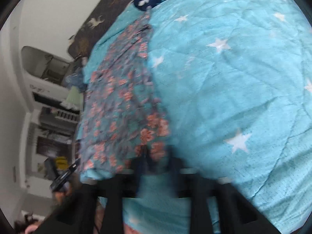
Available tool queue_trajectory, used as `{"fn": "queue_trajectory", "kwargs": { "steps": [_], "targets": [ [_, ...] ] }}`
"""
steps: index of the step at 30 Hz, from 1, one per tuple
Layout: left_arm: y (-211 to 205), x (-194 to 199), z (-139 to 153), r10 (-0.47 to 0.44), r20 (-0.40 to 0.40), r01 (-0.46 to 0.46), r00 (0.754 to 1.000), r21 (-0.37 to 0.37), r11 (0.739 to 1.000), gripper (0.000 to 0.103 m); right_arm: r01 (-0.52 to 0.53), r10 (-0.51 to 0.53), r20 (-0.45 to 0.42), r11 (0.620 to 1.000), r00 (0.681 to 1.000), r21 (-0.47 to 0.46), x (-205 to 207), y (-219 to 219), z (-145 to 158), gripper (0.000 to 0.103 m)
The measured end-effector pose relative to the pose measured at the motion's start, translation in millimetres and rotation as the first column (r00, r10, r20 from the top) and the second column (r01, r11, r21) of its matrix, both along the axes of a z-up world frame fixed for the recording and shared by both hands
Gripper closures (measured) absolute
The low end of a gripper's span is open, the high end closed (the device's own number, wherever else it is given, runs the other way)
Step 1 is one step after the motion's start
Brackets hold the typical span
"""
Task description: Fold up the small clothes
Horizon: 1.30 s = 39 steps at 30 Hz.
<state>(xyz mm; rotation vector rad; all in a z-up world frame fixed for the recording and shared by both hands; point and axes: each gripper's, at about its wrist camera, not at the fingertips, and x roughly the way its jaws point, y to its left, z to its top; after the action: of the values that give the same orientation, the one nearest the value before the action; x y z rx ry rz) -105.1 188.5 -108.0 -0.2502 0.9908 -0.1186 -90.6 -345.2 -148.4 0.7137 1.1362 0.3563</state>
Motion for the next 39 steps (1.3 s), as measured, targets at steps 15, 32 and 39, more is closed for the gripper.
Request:
{"fn": "queue_trajectory", "kwargs": {
  "steps": [15,32,39],
  "targets": [
    [12.7,-12.7,-14.8,0.012,-0.051,-0.017,0.999,-0.107,0.994,0.034,0.041,-0.039,-0.021,0.996,0.999,0.076,-14.7,-18.1,-0.8,0.077],
    [0.2,-5.4,-13.1,-0.031,-0.064,0.024,0.998,-0.107,0.994,0.034,0.005,-0.005,-0.008,0.999,1.0,0.05,-5.2,-8.8,-2.5,0.064],
    [5.3,-5.2,-14.0,-0.006,-0.043,0.001,0.999,-0.129,0.992,0.046,0.012,-0.012,-0.003,0.998,1.0,0.067,-6.0,-10.3,-3.2,0.064]
  ]
}}
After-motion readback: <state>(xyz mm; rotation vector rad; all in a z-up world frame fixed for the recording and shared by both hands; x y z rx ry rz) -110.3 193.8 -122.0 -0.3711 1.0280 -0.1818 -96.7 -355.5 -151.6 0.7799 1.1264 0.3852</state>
